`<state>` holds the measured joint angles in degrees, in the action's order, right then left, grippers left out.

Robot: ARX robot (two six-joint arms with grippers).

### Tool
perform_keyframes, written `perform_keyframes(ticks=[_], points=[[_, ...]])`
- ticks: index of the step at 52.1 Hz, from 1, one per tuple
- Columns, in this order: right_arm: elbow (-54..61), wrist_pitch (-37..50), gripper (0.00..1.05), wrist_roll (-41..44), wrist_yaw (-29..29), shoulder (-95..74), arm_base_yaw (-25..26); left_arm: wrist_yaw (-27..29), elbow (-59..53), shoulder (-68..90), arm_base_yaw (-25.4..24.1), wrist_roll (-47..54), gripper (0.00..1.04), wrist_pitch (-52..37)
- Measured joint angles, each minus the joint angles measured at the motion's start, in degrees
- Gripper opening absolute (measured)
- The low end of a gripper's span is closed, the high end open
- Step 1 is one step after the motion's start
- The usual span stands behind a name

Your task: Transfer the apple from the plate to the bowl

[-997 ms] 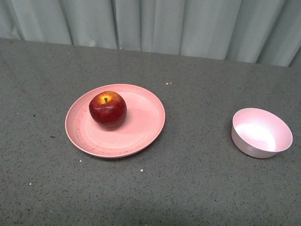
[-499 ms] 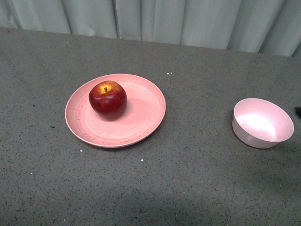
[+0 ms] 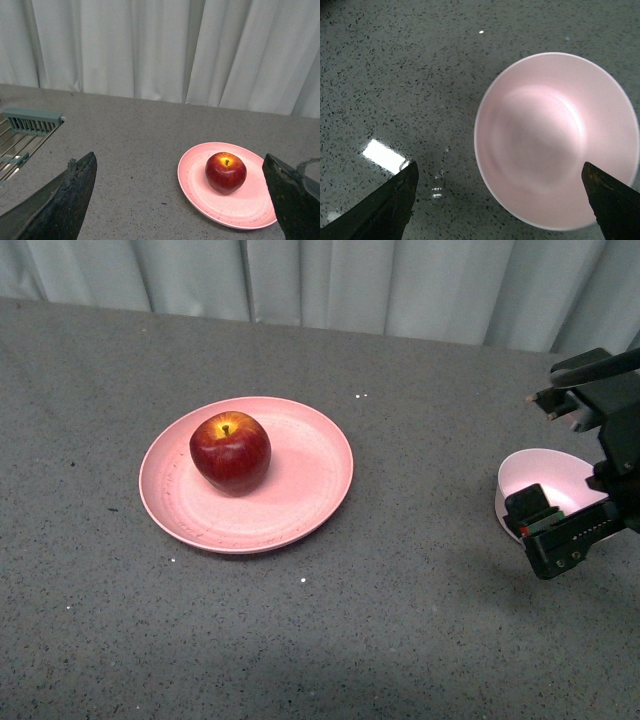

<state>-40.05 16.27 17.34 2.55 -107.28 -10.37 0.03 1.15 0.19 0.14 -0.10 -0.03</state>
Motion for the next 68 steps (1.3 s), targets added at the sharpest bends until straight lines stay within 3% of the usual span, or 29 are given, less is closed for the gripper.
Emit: perform_keyframes(ticks=[11, 20, 42, 57, 68], points=[[-5.77, -1.9, 0.93, -0.09, -0.77, -6.64, -1.18, 0.0, 0.0, 0.0, 0.0, 0.0, 0.98, 0.0], [-8.33, -4.63, 0.63, -0.7, -1.03, -9.77, -1.07, 0.0, 0.0, 0.0, 0.0, 0.0, 0.98, 0.0], [-10.12, -5.95, 0.03, -1.64, -0.66, -11.02, -0.15, 0.0, 0.0, 0.0, 0.0, 0.0, 0.98, 0.0], [-10.64, -7.13, 0.01, -2.21, 1.57, -9.14, -0.92, 0.0, 0.0, 0.0, 0.0, 0.0, 0.98, 0.0], [-14.4, -8.87, 0.01, -4.39, 4.28, -6.49, -7.15, 0.0, 0.0, 0.0, 0.0, 0.0, 0.98, 0.0]])
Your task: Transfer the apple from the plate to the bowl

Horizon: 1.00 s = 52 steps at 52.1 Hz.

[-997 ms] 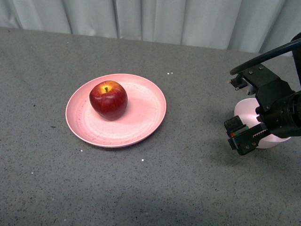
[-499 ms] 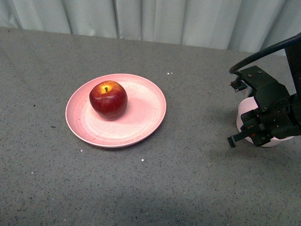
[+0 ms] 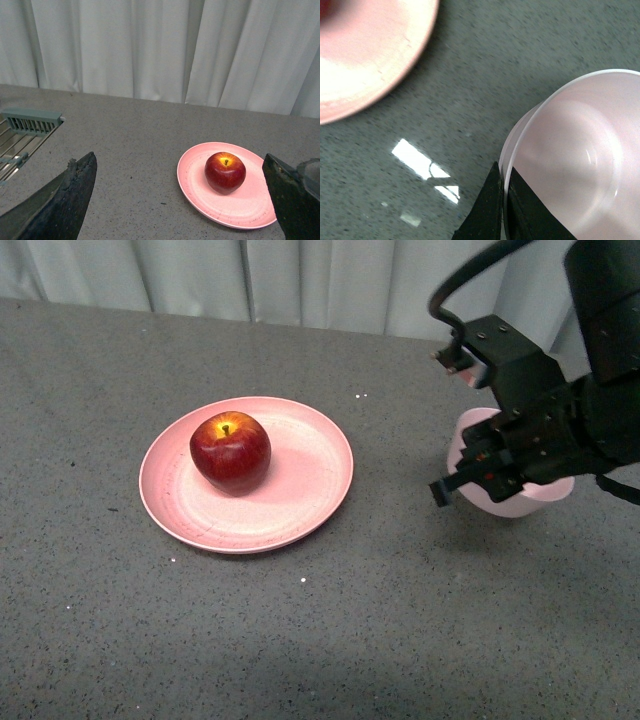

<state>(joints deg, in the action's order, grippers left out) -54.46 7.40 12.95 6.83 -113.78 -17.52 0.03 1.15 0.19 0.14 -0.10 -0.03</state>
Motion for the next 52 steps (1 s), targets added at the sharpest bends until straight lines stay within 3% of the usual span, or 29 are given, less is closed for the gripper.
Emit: perform_keyframes(ticks=[16, 37, 43, 52], points=[[-4.74, -0.22, 0.01, -3.32, 1.42, -4.79, -7.08, 0.0, 0.0, 0.0, 0.0, 0.0, 0.98, 0.0], [-7.85, 0.72, 0.01, -3.65, 1.03, -9.42, -8.09, 0.0, 0.0, 0.0, 0.0, 0.0, 0.98, 0.0], [-7.82, 2.45, 0.18, -4.94, 1.88, -9.55, -7.82, 0.0, 0.0, 0.0, 0.0, 0.0, 0.98, 0.0], [-3.13, 9.73, 0.54, -8.37, 3.76, -6.34, -6.16, 0.0, 0.0, 0.0, 0.0, 0.0, 0.98, 0.0]])
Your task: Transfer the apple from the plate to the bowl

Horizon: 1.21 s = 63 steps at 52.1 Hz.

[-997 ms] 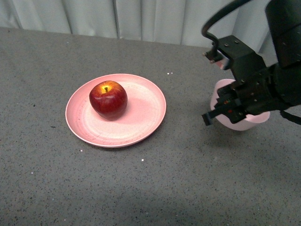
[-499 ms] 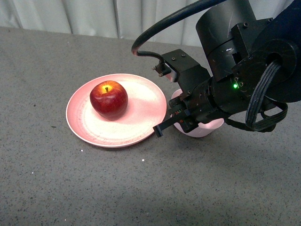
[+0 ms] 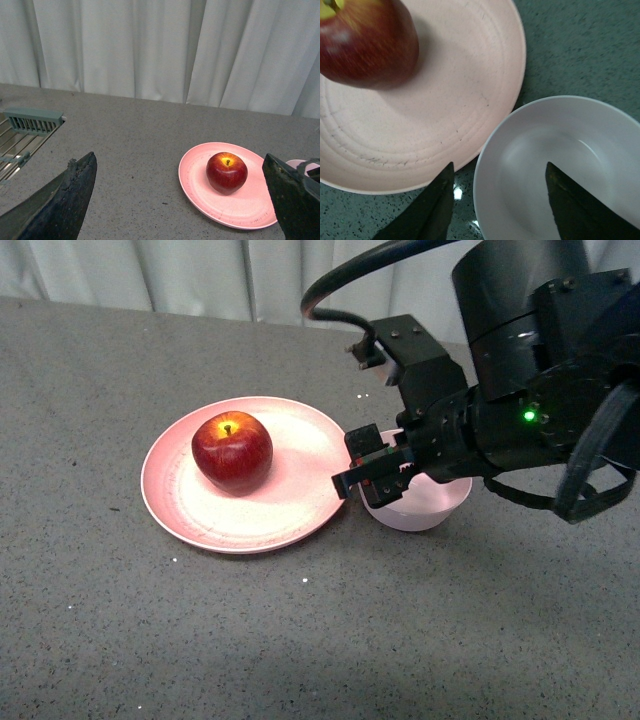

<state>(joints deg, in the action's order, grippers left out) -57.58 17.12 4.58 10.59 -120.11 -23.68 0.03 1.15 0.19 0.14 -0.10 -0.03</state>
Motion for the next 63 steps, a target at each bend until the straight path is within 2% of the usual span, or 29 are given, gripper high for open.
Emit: perform_keyframes(ticks=[4, 14, 17, 21, 24, 31, 33, 37, 40, 47, 52, 58, 63], points=[[4.37, 4.85, 0.7, -1.57, -0.44, 4.11, 1.14, 0.0, 0.0, 0.0, 0.0, 0.0, 0.98, 0.0], [13.53, 13.0, 0.96, -5.01, -3.45, 13.05, 3.72, 0.0, 0.0, 0.0, 0.0, 0.0, 0.98, 0.0], [16.98, 15.58, 0.96, -5.49, -5.07, 15.87, 4.72, 0.0, 0.0, 0.0, 0.0, 0.0, 0.98, 0.0], [23.67, 22.03, 0.95, -6.69, -11.63, 20.52, 7.02, 0.0, 0.0, 0.0, 0.0, 0.0, 0.98, 0.0], [27.06, 25.92, 0.95, -6.69, -14.43, 22.75, 8.24, 0.0, 0.0, 0.0, 0.0, 0.0, 0.98, 0.0], [34.47, 30.6, 0.95, -6.91, -17.79, 28.85, 11.26, 0.0, 0.0, 0.0, 0.0, 0.0, 0.98, 0.0], [37.73, 38.95, 0.89, -6.19, -20.24, 28.57, 11.93, 0.0, 0.0, 0.0, 0.0, 0.0, 0.98, 0.0], [43.28, 52.92, 0.77, -5.38, -20.55, 28.2, 13.16, -0.02, 0.0, -0.04, 0.0, 0.0, 0.98, 0.0], [46.18, 58.38, 0.66, -4.98, -20.09, 30.23, 14.19, -0.02, 0.0, 0.02, 0.0, 0.0, 0.98, 0.0], [49.05, 57.33, 0.46, -4.76, -18.53, 36.35, 15.61, -0.02, 0.0, 0.0, 0.0, 0.0, 0.98, 0.0], [52.09, 52.81, 0.23, -4.74, -17.03, 43.15, 17.11, -0.02, 0.0, 0.0, 0.0, 0.0, 0.98, 0.0], [54.12, 48.06, 0.02, -4.72, -15.85, 50.16, 18.34, -0.02, 0.0, 0.0, 0.0, 0.0, 0.98, 0.0], [54.73, 42.29, 0.01, -4.59, -14.8, 56.06, 19.26, 0.0, 0.0, 0.0, 0.0, 0.0, 0.98, 0.0]])
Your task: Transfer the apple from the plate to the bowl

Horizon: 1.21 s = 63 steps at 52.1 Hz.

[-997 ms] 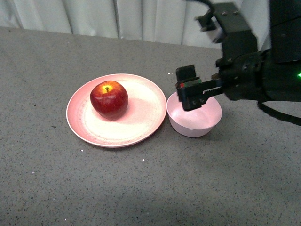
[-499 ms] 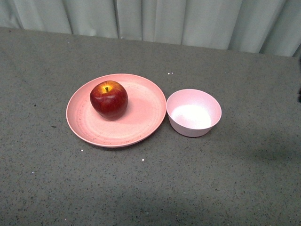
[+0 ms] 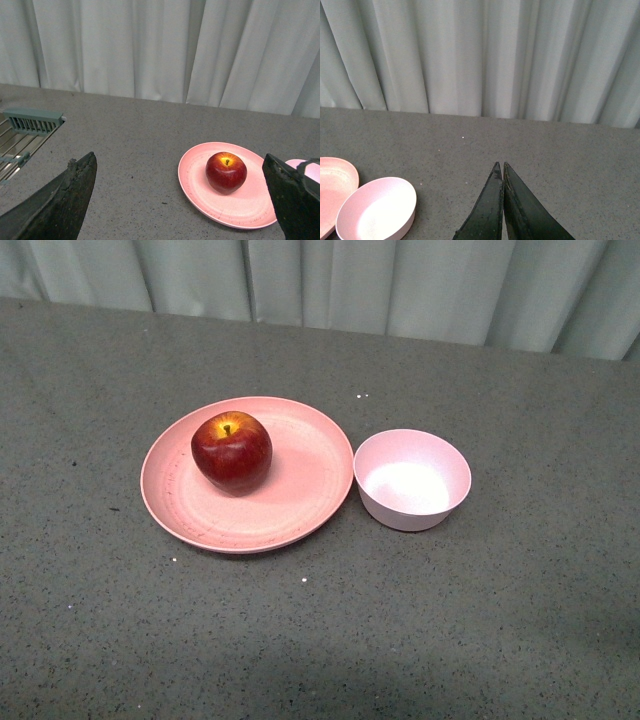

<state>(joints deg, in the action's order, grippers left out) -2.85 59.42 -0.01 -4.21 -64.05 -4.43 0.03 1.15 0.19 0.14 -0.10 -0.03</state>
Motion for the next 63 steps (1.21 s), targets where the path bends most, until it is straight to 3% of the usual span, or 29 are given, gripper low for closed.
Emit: perform_keyframes(ticks=[3, 8, 47, 63], points=[[0.02, -5.66, 0.01, 0.02, 3.58, 5.33, 2.49, -0.02, 0.0, 0.0, 0.0, 0.0, 0.98, 0.0], [0.48, -10.84, 0.01, 0.0, 3.82, 12.55, 4.2, 0.0, 0.0, 0.0, 0.0, 0.0, 0.98, 0.0], [2.56, -39.5, 0.01, 0.0, 4.11, 44.28, 4.28, -0.02, 0.0, 0.0, 0.0, 0.0, 0.98, 0.0], [2.56, -46.16, 0.01, 0.0, 4.11, 50.99, 4.28, 0.0, 0.0, 0.0, 0.0, 0.0, 0.98, 0.0]])
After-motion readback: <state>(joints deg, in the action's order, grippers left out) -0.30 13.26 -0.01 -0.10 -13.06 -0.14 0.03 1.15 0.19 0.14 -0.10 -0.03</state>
